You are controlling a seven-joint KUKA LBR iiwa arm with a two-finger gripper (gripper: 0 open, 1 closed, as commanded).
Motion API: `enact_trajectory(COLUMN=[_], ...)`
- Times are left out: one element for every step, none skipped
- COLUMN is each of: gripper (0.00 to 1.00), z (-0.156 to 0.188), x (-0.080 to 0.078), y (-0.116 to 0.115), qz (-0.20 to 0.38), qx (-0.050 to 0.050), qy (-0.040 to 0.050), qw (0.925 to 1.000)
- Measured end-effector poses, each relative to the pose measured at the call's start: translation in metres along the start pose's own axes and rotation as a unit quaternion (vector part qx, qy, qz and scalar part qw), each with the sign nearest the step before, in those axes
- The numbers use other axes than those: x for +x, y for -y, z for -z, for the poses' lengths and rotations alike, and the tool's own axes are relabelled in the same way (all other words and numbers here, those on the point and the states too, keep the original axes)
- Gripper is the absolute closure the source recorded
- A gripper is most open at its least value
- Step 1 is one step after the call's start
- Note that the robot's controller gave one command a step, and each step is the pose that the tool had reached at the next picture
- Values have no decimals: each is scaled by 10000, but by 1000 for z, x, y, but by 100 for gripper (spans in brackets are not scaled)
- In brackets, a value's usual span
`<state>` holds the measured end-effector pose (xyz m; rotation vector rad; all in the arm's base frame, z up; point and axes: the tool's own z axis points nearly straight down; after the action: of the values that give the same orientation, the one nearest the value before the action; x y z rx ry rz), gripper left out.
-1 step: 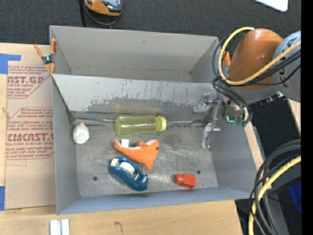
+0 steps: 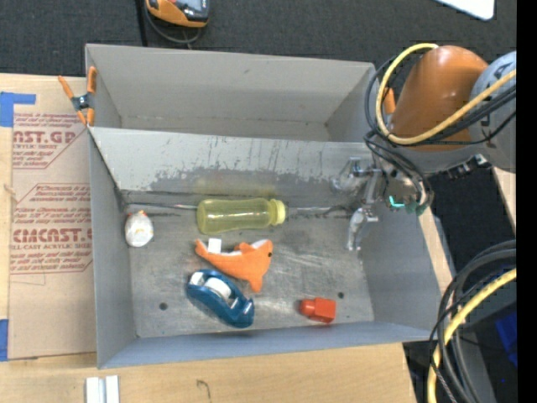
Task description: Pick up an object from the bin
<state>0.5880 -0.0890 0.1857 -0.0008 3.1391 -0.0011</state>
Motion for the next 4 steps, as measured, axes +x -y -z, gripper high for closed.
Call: enact_trajectory(gripper=[0, 0, 0, 0], z=[-33, -52, -83, -111], x=[19, 29, 13, 19], y=[-7, -50, -89, -121], qz=[401, 1154, 1565, 1809], qx=[4, 2, -3, 3], qy=[25, -21, 6, -23], qw=[9992, 9933, 9877, 9835])
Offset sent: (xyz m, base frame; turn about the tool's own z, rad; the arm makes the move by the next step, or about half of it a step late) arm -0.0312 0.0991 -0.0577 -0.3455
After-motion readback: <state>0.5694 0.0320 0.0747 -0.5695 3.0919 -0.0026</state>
